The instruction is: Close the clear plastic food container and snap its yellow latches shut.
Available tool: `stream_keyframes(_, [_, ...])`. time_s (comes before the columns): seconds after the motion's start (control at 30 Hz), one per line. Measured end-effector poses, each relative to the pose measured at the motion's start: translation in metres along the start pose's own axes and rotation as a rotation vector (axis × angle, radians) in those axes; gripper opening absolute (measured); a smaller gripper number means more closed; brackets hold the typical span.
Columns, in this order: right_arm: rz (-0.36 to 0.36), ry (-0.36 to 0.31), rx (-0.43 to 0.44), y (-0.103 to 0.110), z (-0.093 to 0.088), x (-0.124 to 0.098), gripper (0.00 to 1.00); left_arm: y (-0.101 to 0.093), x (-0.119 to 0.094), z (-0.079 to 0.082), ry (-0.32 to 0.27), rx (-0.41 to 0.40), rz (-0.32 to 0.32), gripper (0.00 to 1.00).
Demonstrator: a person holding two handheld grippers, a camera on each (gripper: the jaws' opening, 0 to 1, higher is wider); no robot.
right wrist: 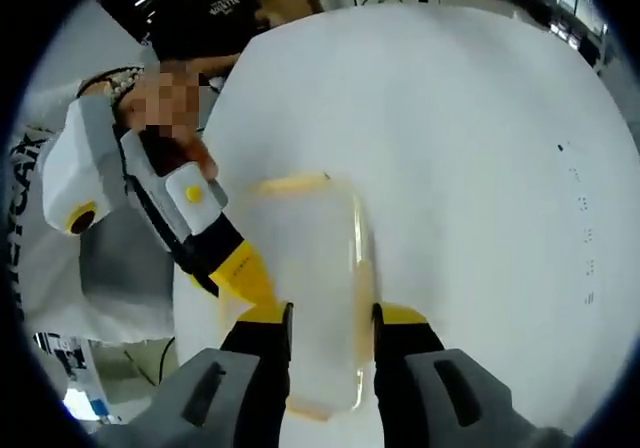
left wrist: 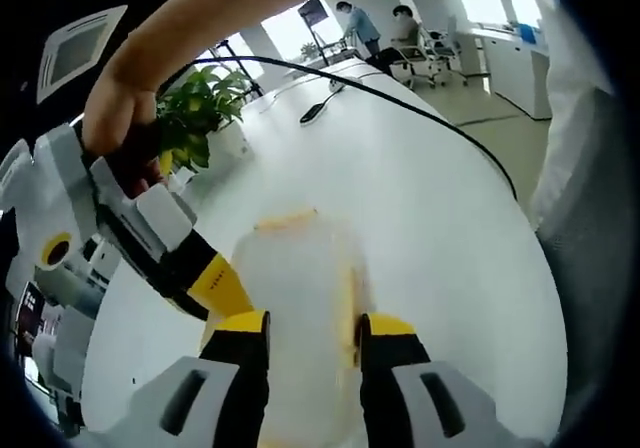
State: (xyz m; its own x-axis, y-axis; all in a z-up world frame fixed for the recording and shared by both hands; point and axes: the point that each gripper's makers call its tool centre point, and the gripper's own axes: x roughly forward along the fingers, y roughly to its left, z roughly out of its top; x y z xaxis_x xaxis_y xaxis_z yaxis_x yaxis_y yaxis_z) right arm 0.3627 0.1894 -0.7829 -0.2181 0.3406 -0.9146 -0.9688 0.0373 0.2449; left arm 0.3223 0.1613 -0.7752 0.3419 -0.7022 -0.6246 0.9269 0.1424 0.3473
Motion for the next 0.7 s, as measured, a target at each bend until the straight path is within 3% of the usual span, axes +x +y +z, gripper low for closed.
stream_keyframes(0.03, [-0.011,-0.01,-0.009,0.001,0.0,0.0,0.29,0.0,-0.001,0.002,-0.007,-0.066,-0.005,0.28])
stream_keyframes(0.17, [-0.068,-0.029,-0.006,0.004,0.0,-0.003,0.29,0.002,-0.005,-0.001,0.007,-0.112,0.006,0.3])
stream_keyframes(0.27, [-0.106,-0.052,0.004,0.001,0.0,-0.006,0.29,-0.001,-0.01,0.001,-0.002,-0.209,-0.011,0.4])
stream_keyframes(0.37, [-0.171,-0.041,-0.026,-0.004,-0.006,-0.012,0.33,0.004,-0.019,0.001,-0.001,-0.213,0.008,0.49])
stream_keyframes(0.47, [-0.17,-0.057,-0.033,0.004,-0.012,-0.015,0.45,0.011,-0.03,-0.002,0.01,-0.198,0.029,0.6])
stream_keyframes(0.6, [-0.162,-0.124,-0.041,0.02,-0.018,-0.023,0.57,0.016,-0.04,-0.015,0.057,-0.197,0.015,0.64])
stream_keyframes(0.67, [-0.169,-0.123,-0.056,0.027,-0.026,-0.026,0.61,0.019,-0.042,-0.019,0.06,-0.168,0.016,0.75])
stream_keyframes(0.7, [-0.179,-0.119,-0.065,0.028,-0.029,-0.027,0.64,0.028,-0.044,-0.025,0.091,-0.117,0.048,0.79])
